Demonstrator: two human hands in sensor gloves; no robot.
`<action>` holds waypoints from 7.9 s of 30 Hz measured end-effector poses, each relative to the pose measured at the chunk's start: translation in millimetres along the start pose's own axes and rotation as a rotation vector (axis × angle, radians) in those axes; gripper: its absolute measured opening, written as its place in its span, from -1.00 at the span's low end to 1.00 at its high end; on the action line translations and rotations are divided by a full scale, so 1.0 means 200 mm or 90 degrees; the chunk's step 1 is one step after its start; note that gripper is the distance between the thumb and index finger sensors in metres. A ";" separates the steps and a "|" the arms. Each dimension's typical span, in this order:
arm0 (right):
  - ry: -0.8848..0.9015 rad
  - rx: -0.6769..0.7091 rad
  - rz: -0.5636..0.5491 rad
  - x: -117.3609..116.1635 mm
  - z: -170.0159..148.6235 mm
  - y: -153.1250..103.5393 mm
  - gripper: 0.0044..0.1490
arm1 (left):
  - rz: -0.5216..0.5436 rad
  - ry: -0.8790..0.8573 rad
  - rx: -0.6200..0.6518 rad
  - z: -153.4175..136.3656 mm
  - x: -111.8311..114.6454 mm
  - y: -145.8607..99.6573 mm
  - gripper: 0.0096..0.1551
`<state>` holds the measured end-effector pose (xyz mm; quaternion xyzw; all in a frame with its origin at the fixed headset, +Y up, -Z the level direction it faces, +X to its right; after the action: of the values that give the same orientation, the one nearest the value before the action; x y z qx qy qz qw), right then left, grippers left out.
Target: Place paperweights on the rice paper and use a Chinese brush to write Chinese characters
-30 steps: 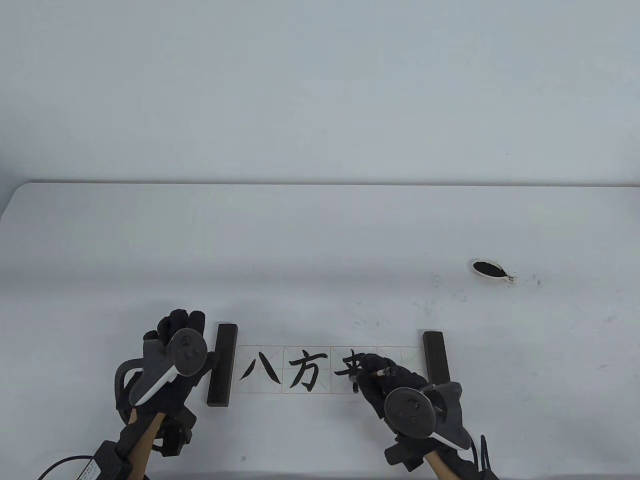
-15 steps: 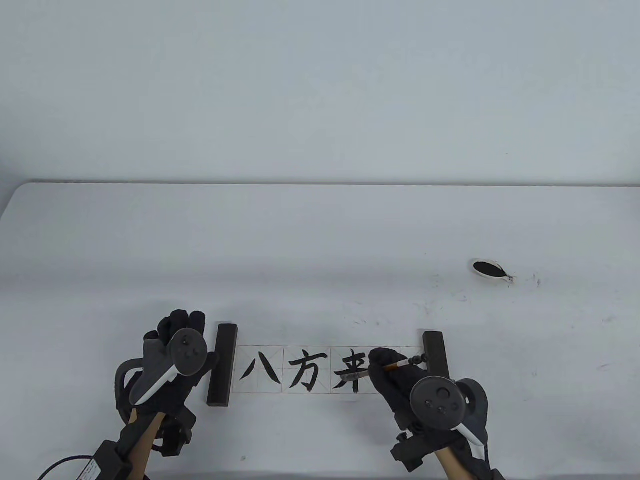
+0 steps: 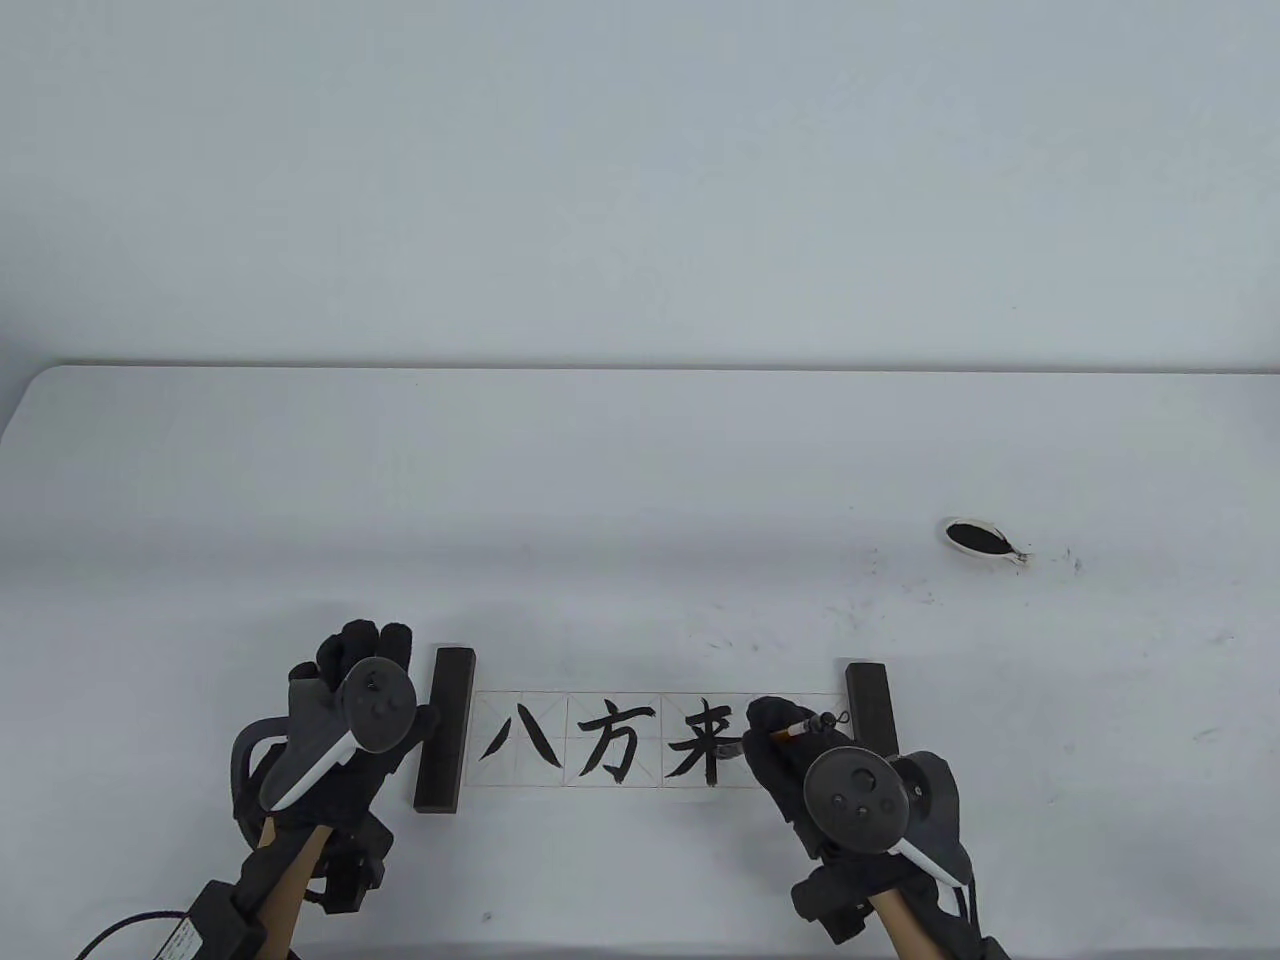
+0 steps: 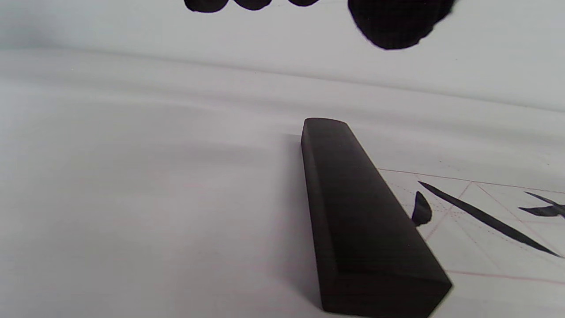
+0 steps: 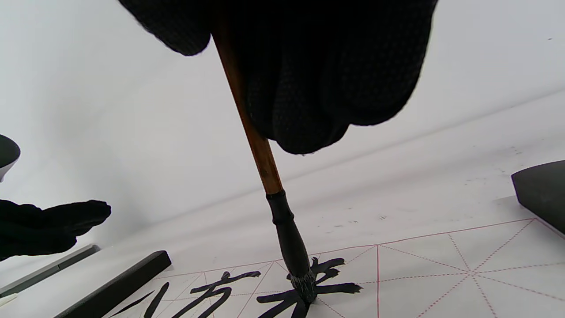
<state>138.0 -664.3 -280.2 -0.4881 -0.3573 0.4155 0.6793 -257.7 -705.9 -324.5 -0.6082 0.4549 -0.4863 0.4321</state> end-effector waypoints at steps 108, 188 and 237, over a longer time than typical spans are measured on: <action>-0.011 -0.079 -0.125 0.12 -0.33 -0.09 -0.45 | -0.011 -0.007 -0.007 -0.02 0.01 0.01 0.02; 0.011 -0.087 -0.122 0.19 -0.35 -0.11 -0.44 | -0.019 -0.005 -0.009 -0.02 0.02 0.02 0.02; -0.051 -0.121 -0.150 0.15 -0.35 -0.10 -0.41 | -0.024 -0.003 -0.008 -0.01 0.03 0.03 0.01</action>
<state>217.0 -665.6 -276.4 -0.4878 -0.4764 0.3164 0.6596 -260.6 -713.2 -327.8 -0.6208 0.4454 -0.4897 0.4200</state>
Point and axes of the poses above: the tracker on the back of each hand, its own z axis roughly to the thumb side, its own y axis roughly from the wrist to the fingertips, x = y × z, the point moved 3 cm from there along y, roughly from the wrist to the fingertips, and after that the axes turned 5 degrees about -x, right-handed, at the moved point
